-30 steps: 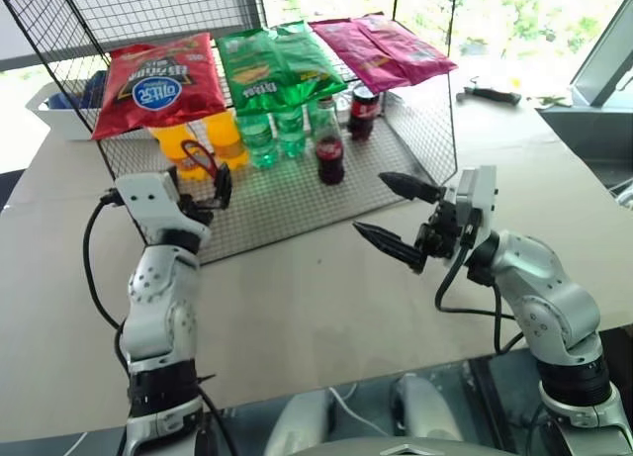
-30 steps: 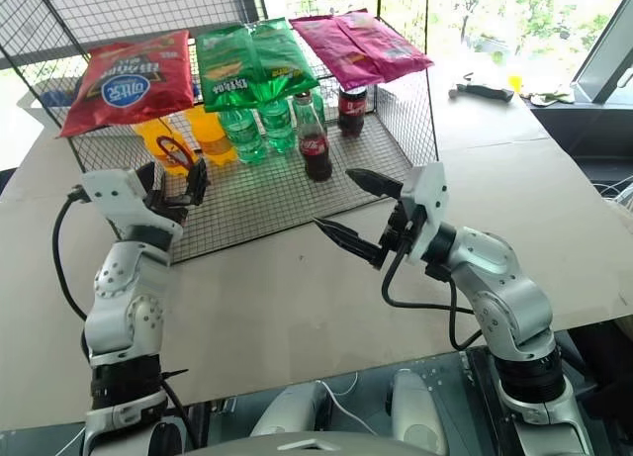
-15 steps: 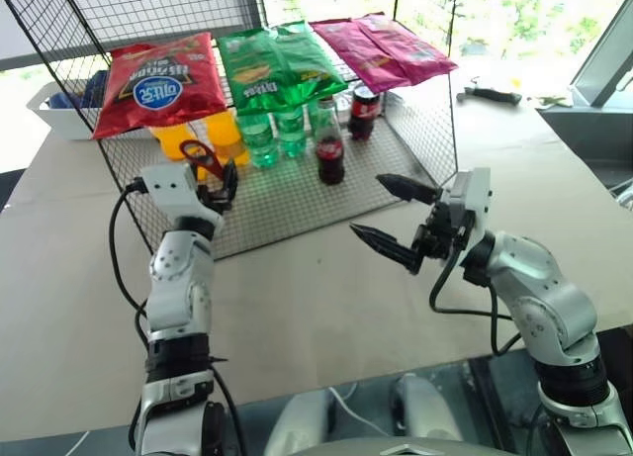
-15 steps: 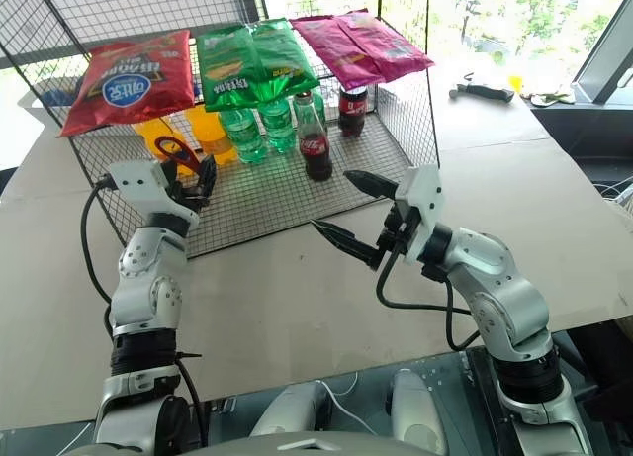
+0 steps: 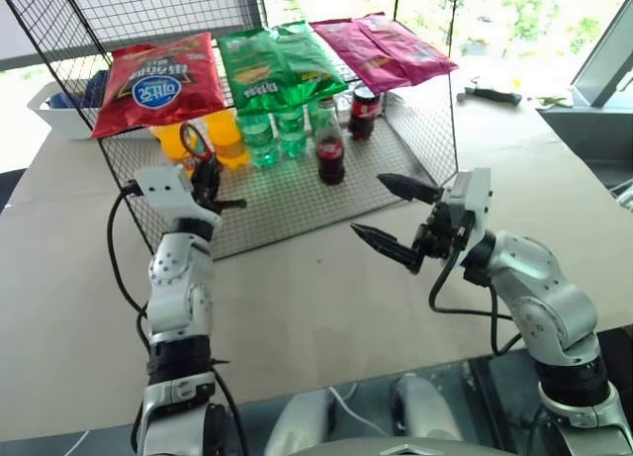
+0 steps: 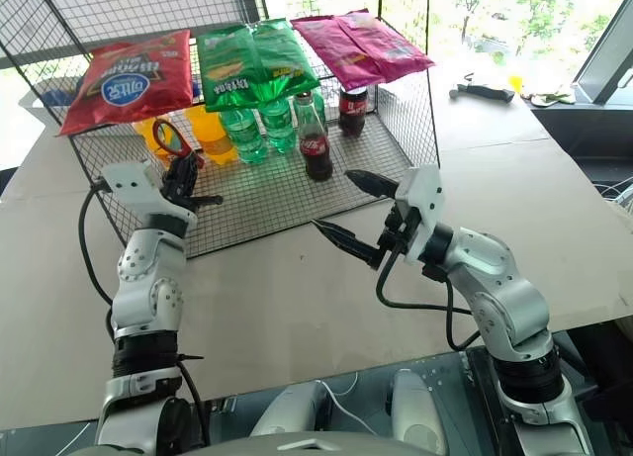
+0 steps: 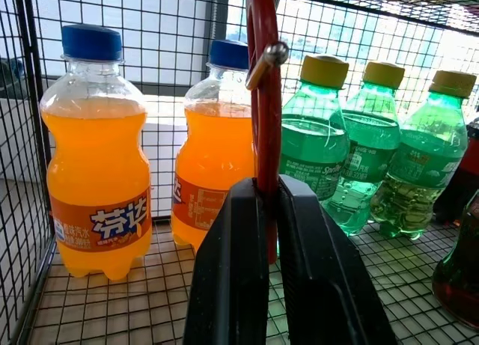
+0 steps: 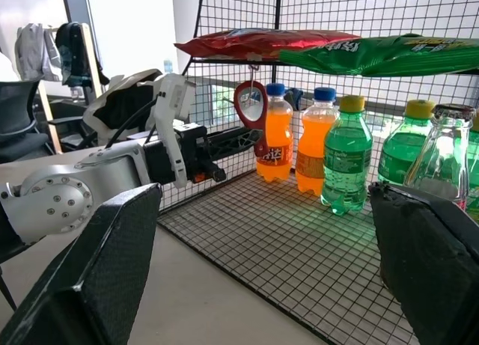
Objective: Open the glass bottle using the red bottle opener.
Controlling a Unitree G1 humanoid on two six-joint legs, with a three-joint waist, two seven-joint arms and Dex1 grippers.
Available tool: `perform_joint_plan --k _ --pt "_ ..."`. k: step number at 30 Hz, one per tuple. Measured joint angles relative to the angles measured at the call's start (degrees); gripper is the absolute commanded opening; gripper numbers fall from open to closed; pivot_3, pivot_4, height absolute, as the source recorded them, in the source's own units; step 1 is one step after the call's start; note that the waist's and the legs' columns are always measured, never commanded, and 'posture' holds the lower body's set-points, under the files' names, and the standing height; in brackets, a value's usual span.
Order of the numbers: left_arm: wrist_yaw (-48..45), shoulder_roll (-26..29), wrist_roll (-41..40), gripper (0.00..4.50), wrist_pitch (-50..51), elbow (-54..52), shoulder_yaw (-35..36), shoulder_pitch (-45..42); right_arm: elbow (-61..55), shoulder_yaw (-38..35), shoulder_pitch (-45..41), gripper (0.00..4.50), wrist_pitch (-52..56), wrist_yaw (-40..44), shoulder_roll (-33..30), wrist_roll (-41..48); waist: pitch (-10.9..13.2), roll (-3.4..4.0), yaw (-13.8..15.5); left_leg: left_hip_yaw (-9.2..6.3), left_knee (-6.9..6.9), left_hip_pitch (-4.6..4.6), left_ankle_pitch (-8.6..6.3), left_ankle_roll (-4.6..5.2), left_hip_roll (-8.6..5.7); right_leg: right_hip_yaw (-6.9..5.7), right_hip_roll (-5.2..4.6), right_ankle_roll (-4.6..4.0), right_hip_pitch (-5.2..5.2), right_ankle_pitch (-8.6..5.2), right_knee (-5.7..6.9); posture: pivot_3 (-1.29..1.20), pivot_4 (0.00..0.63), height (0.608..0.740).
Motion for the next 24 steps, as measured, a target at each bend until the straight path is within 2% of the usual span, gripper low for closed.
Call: perform_joint_plan --k 8,15,24 --pt "8.89 1.14 15.49 0.04 -3.12 -6.45 -2.68 4.53 0.99 0.01 -0.04 4.50 -0.09 0.15 -0.37 -0.49 0.00 0.00 0.38 -0.02 -0.01 -0.01 0.00 0.00 -0.02 -0.01 -0.01 0.00 0.00 0.00 -0.03 0.00 0.150 0.740" --pt "19.96 0.81 32.25 0.04 -3.09 -10.00 -4.84 9.22 1.32 0.02 -0.05 4.50 -0.45 0.18 -0.54 -1.04 0.00 0.00 0.33 0.00 -0.05 -0.02 0.00 0.00 -0.01 0.00 0.00 0.00 -0.01 0.00 -0.04 0.00 0.150 0.740" --pt "27.16 2.71 45.44 0.04 -3.02 -10.81 -5.08 10.72 1.68 0.02 -0.05 4.50 -0.48 0.35 -1.16 -1.36 0.00 0.00 0.41 -0.01 -0.04 -0.02 0.00 0.00 0.00 -0.02 -0.01 0.00 -0.02 0.00 -0.02 0.00 0.150 0.740"
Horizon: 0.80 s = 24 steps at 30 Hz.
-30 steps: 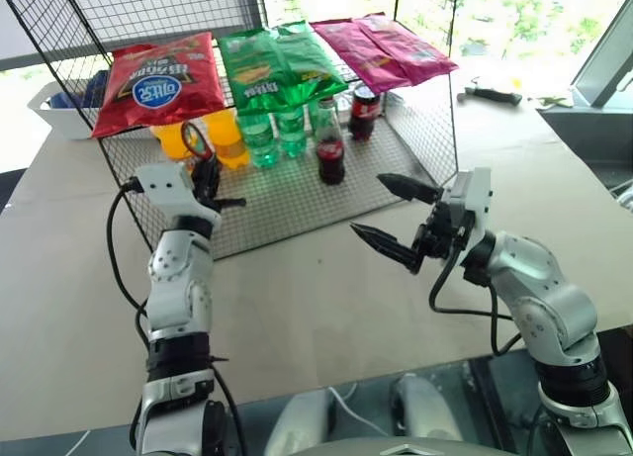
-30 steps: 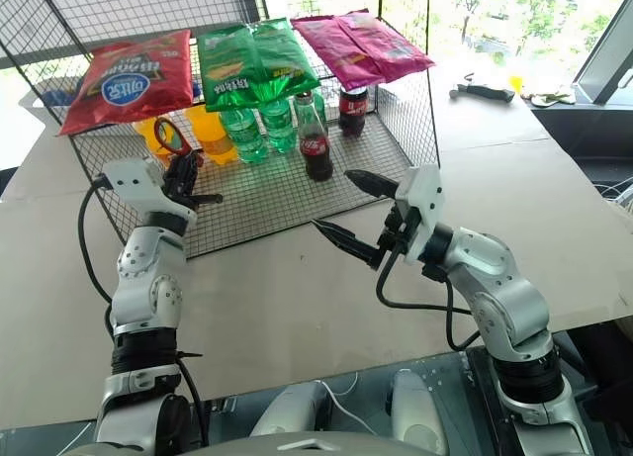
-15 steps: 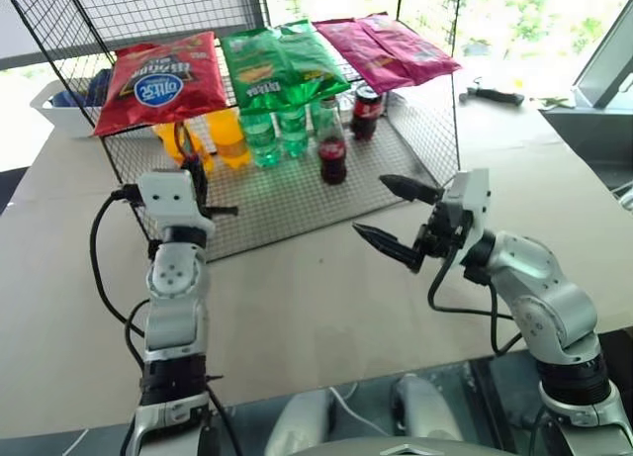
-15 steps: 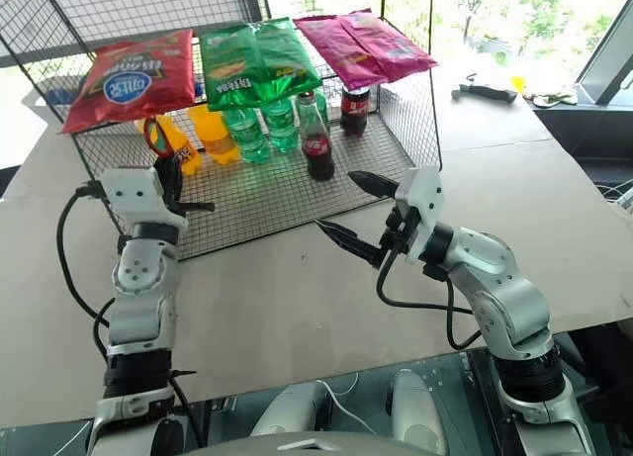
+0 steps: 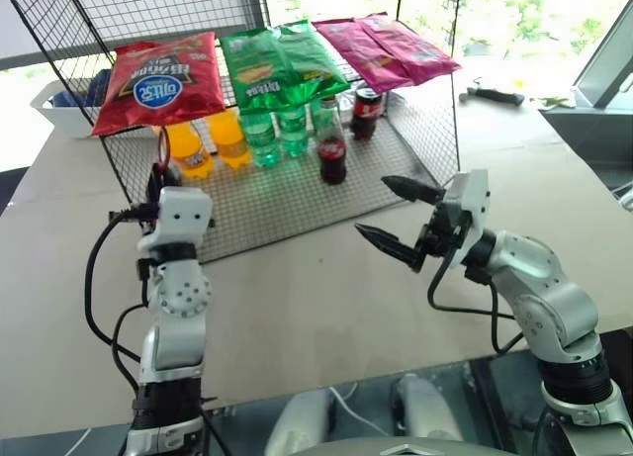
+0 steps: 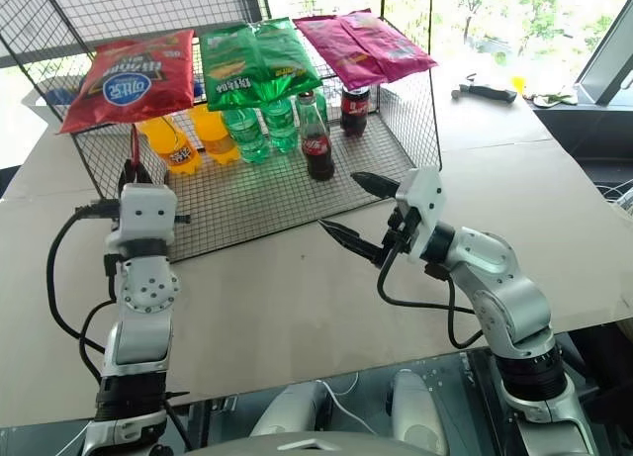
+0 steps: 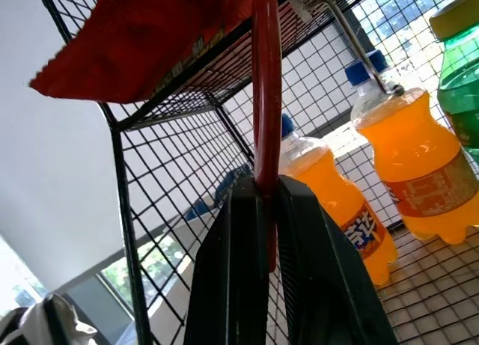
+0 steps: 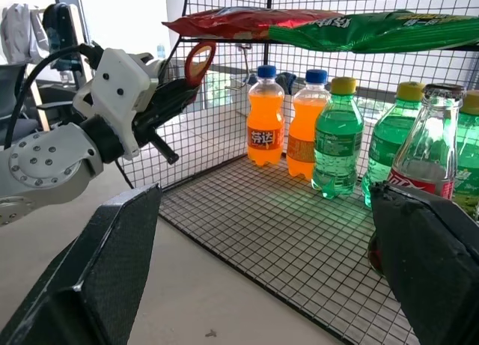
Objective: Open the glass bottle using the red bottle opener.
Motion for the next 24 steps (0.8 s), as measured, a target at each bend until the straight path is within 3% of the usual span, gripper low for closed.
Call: perform_joint_plan --k 5,8,17,24 --pt "2.46 0.46 5.21 0.04 -0.28 -0.79 -1.84 0.54 0.00 0.01 0.00 4.50 0.00 -0.09 -0.23 -0.10 0.00 0.00 0.10 0.01 0.00 0.00 0.00 0.00 0.00 0.00 -0.02 0.00 0.00 0.00 0.00 0.00 0.150 0.740" --pt "1.20 -0.13 3.24 0.04 -0.79 -0.78 -2.05 1.70 0.01 0.00 0.00 4.50 0.00 -0.24 -0.42 -0.25 0.00 0.00 0.04 0.01 0.00 -0.01 0.00 0.00 0.03 0.01 -0.02 0.00 -0.02 0.00 0.00 0.00 0.150 0.740" --pt "-22.20 -5.91 -27.33 0.04 -1.66 -0.86 -6.92 3.11 4.88 2.50 2.50 4.50 -1.83 -0.46 -2.49 -6.99 0.00 -0.01 0.62 0.02 0.02 -0.05 0.00 0.00 0.02 -0.01 -0.05 0.00 -0.04 0.00 0.00 0.00 0.150 0.740" --pt "-40.29 -8.09 -55.25 0.04 11.39 -7.70 -10.63 3.09 7.19 3.78 3.01 4.50 -0.32 -2.62 -3.88 -12.51 0.01 0.01 0.52 0.06 0.04 -0.05 0.00 0.00 0.03 0.02 -0.02 0.00 -0.04 0.00 0.02 0.00 0.150 0.740"
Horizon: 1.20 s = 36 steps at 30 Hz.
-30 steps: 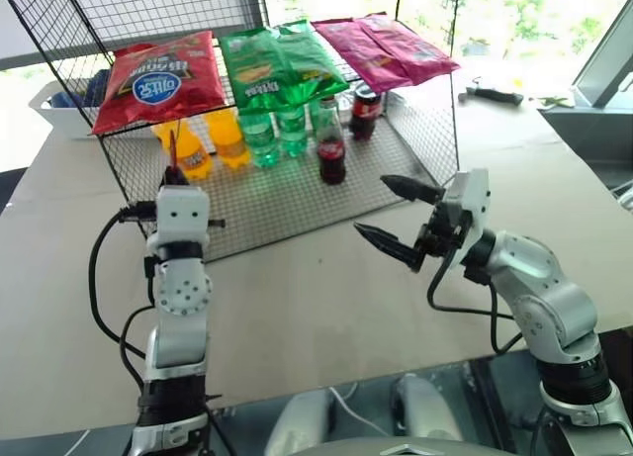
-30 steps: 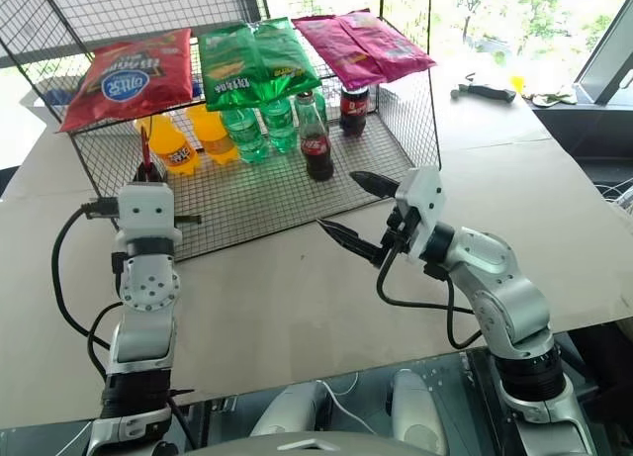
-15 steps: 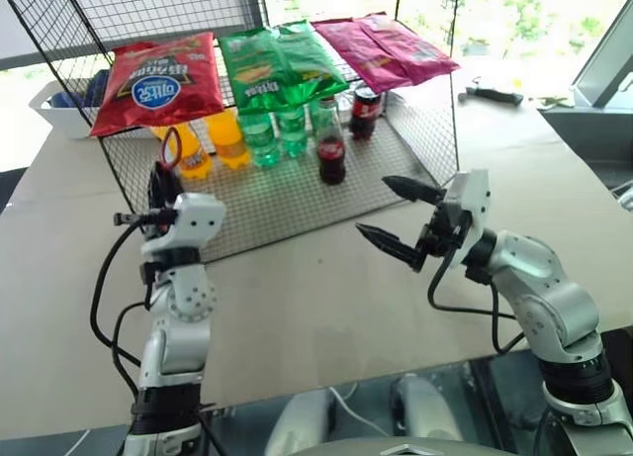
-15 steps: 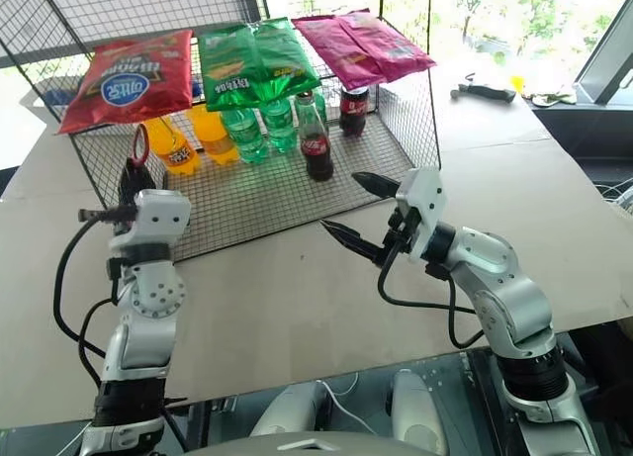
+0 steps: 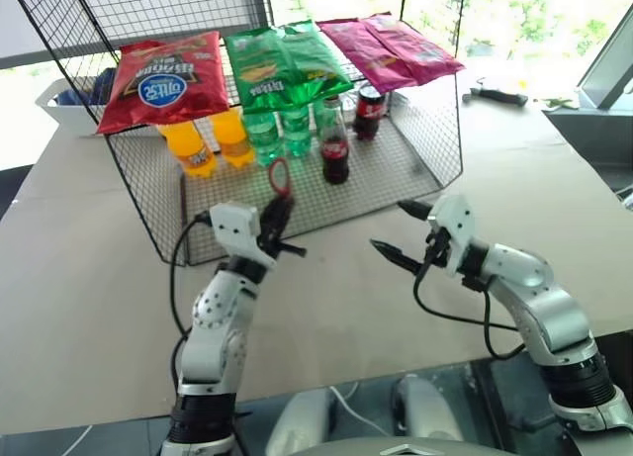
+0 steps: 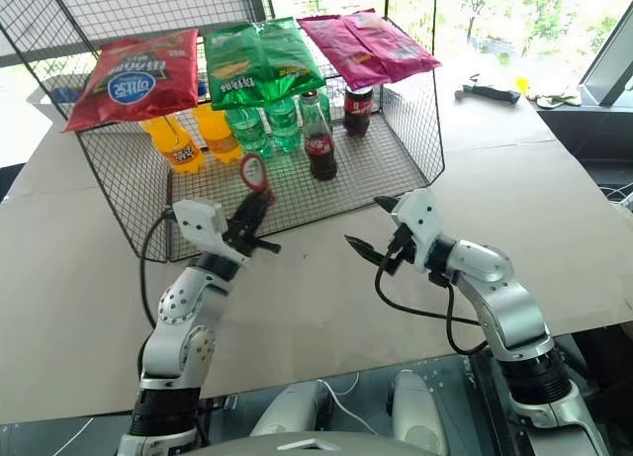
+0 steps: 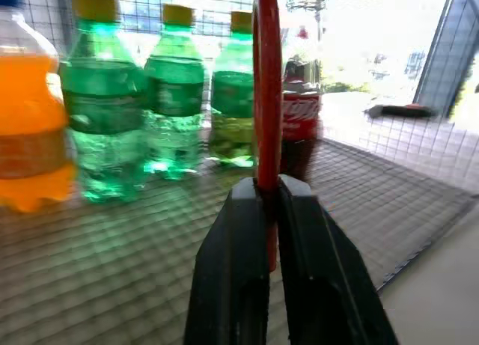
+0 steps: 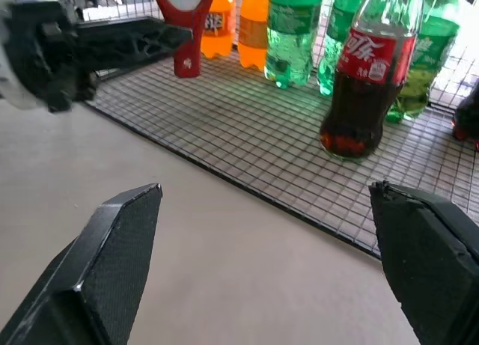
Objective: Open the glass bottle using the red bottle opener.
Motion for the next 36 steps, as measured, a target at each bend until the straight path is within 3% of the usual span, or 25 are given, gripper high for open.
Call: perform_joint_plan --k 4,7,11,19,29,31,32,36 --pt "-8.95 3.14 -15.77 0.04 11.83 -1.78 -0.24 0.23 -0.08 0.78 -0.42 4.50 10.13 1.06 -0.47 3.68 0.01 0.01 -0.56 -0.02 0.00 0.01 0.00 0.00 0.01 0.00 0.06 -0.01 0.01 0.00 0.01 0.00 0.150 0.740" --pt "-12.56 5.58 -21.57 0.04 17.46 -1.75 0.11 0.05 -0.05 0.75 -2.16 4.50 15.48 2.43 -0.93 6.83 0.01 0.01 -1.03 0.00 0.01 0.04 0.00 0.01 0.00 0.00 0.07 -0.01 0.04 0.00 0.00 0.00 0.150 0.740" --pt "-20.95 10.52 -29.10 0.04 25.64 0.28 0.18 -3.32 1.59 1.36 -7.43 4.50 24.92 10.81 -4.12 14.50 0.03 0.01 -1.13 -0.05 0.02 0.08 0.01 0.02 -0.03 -0.05 0.09 -0.01 0.09 -0.01 0.01 0.00 0.150 0.740" --pt "-28.59 10.39 -30.98 0.04 30.57 5.38 -0.85 -8.47 3.99 1.44 -15.00 4.50 39.16 19.89 -4.48 28.06 0.03 0.01 -1.04 -0.11 0.00 -0.01 0.00 0.02 -0.03 -0.06 0.03 -0.01 0.06 -0.01 -0.14 0.00 0.150 0.740" --pt "-30.02 8.05 -28.67 0.04 30.59 6.39 -2.33 -8.81 4.61 0.70 -18.88 4.50 42.92 19.26 -2.63 32.29 0.03 0.01 -1.01 -0.12 0.00 -0.03 0.00 0.01 -0.02 -0.05 0.00 -0.01 0.04 0.00 -0.11 0.00 0.150 0.740" --pt "-30.02 7.82 -28.26 0.00 30.38 6.40 -2.33 -8.78 4.63 0.66 -19.04 4.24 43.27 18.92 -2.44 32.64 0.03 0.01 -1.00 -0.12 0.00 -0.03 0.00 0.02 -0.02 -0.05 0.00 -0.01 0.04 0.00 -0.11 0.00 0.150 0.740" --pt "-30.02 7.60 -28.04 0.00 30.13 6.39 -2.33 -8.77 4.67 0.65 -19.15 3.71 43.61 18.61 -2.27 32.79 0.03 0.01 -1.01 -0.12 0.00 -0.04 0.00 0.02 -0.02 -0.05 0.00 -0.01 0.04 0.00 -0.12 0.00 0.150 0.740" --pt "-30.68 6.52 -26.65 0.00 28.70 6.19 -2.70 -8.08 5.61 0.33 -19.23 2.40 44.74 17.10 -2.09 33.16 0.03 0.01 -1.00 -0.11 0.00 -0.05 0.00 0.01 -0.03 -0.05 -0.02 -0.01 0.02 0.00 -0.12 0.00 0.150 0.740"
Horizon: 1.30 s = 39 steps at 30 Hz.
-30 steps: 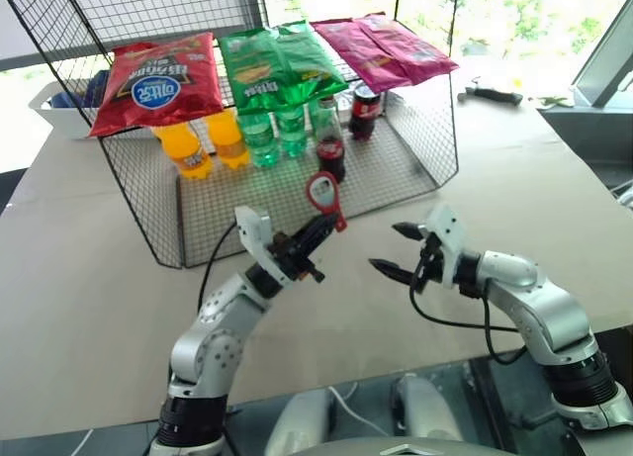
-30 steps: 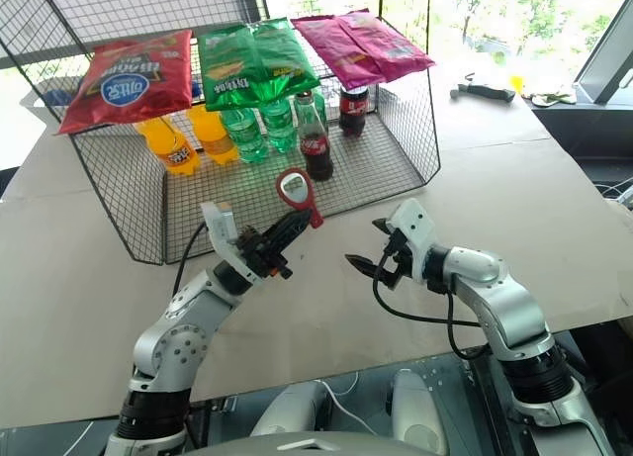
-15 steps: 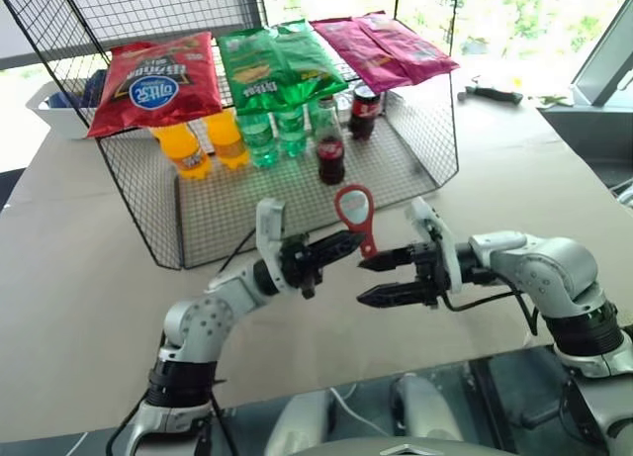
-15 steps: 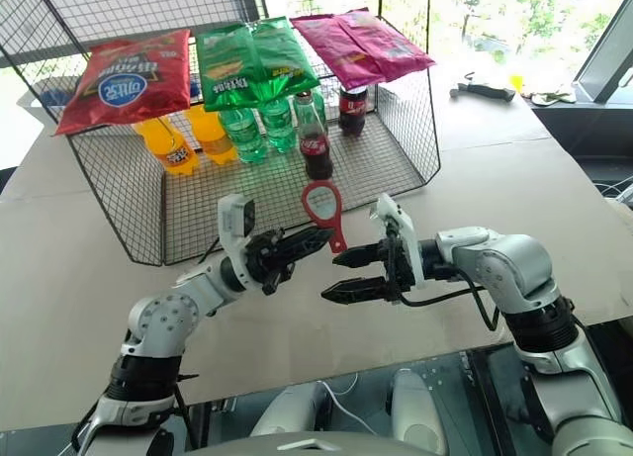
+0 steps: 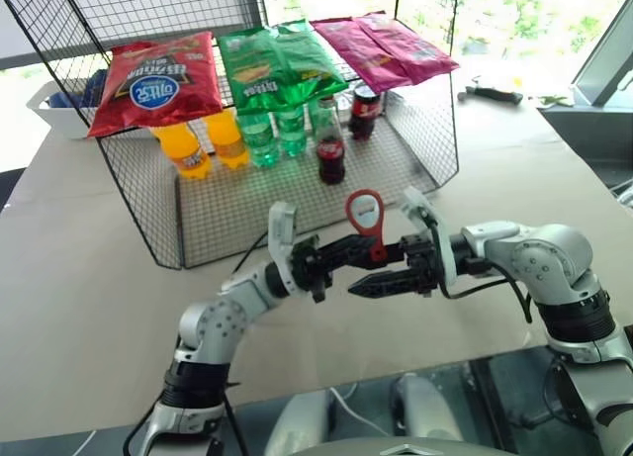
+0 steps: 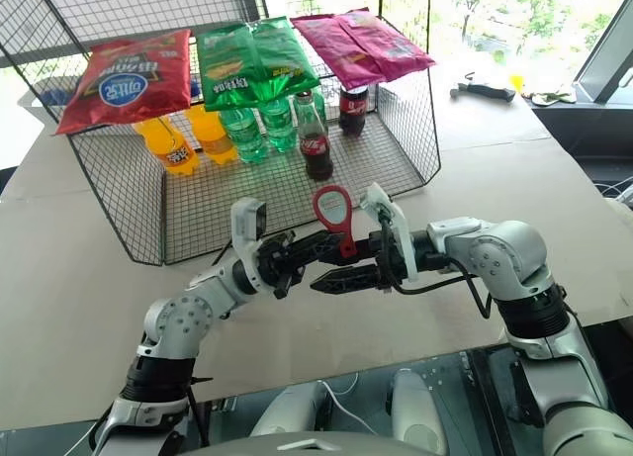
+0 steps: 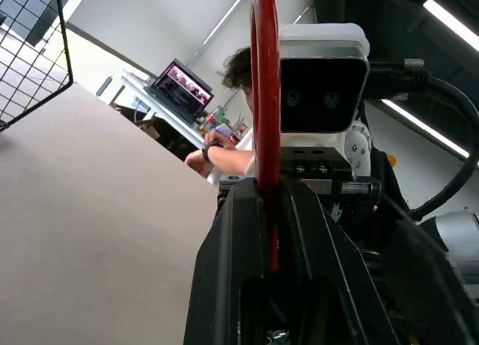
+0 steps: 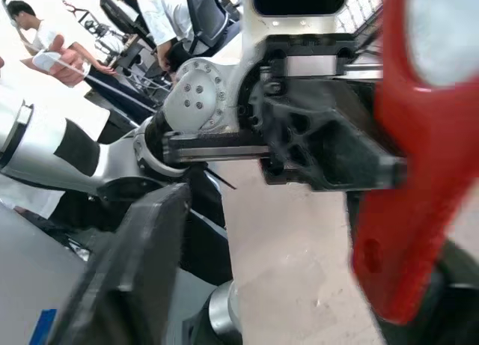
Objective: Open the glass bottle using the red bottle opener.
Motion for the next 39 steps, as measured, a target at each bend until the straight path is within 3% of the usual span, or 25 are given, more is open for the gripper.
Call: perform_joint_plan --k 2,4,6,18,19,24,28,33,39 --pt "-0.57 -0.30 0.35 0.00 -0.23 -0.44 -0.22 0.33 0.27 -0.42 0.00 1.79 0.61 -0.28 -0.01 0.12 0.00 0.00 0.00 0.00 0.00 -0.01 0.00 0.00 0.00 0.00 0.01 0.00 -0.01 0.00 0.00 0.00 0.150 0.740" --pt "-1.16 -0.36 0.34 0.00 -0.37 -0.92 -0.53 0.50 0.67 -0.87 0.00 0.77 1.36 -0.74 0.00 0.40 0.00 0.00 0.00 0.00 0.00 -0.01 0.00 0.00 0.01 0.00 0.00 0.00 -0.01 0.00 0.00 0.00 0.150 0.740" --pt "-1.73 -0.35 0.29 0.00 -0.37 -1.89 -0.73 0.84 0.93 -1.38 0.00 0.06 2.28 -1.15 0.00 0.87 0.00 0.00 -0.01 0.01 0.00 -0.01 0.00 0.00 0.01 0.01 0.00 0.00 -0.01 0.00 0.00 0.00 0.150 0.740" --pt "-1.47 1.01 -1.12 0.00 2.30 -2.85 -1.68 1.91 1.19 -1.40 0.08 0.06 7.23 -1.20 -1.13 3.97 0.00 0.00 0.00 0.00 -0.01 -0.01 0.00 0.01 0.00 0.00 0.01 0.00 -0.03 0.00 0.00 0.00 0.150 0.740" --pt "-1.43 1.04 -0.73 0.79 2.27 -2.82 -1.68 1.91 1.19 -1.38 0.14 0.00 7.19 -1.18 -1.17 3.96 0.00 0.00 0.00 0.01 -0.02 -0.01 0.00 0.01 0.00 0.00 0.01 0.00 -0.03 0.00 0.00 0.00 0.150 0.740" --pt "-0.76 1.99 0.32 2.84 2.47 -1.40 -1.27 2.09 0.84 -0.85 1.06 0.00 3.46 -1.11 -2.07 1.75 0.00 0.00 -0.01 0.01 -0.01 -0.01 0.00 0.01 0.00 0.00 0.01 0.00 -0.03 0.00 0.01 0.00 0.150 0.740" --pt "-0.21 2.26 0.58 4.47 2.26 -1.40 -0.90 3.63 0.78 0.46 3.25 0.00 -4.35 -2.82 -3.45 -5.15 0.00 0.00 0.00 0.01 -0.03 -0.02 0.00 0.00 0.00 0.00 0.01 0.00 -0.05 0.00 -0.01 0.00 0.150 0.740" --pt "4.14 2.31 5.60 4.47 -1.64 -1.14 0.93 5.98 1.06 -0.17 8.03 0.00 -15.00 -9.18 -4.37 -14.76 0.02 0.00 0.12 0.04 -0.03 -0.04 0.00 0.00 0.01 0.03 -0.01 0.01 -0.08 0.00 0.01 0.00 0.150 0.740" --pt "14.11 -1.53 16.87 4.47 -13.80 3.48 3.49 3.04 1.65 -2.58 8.88 0.00 -29.91 -23.06 -2.30 -29.71 0.01 -0.01 0.37 0.06 -0.02 -0.03 0.02 -0.04 -0.01 0.04 0.00 0.02 -0.09 0.01 0.06 0.00 0.150 0.740"
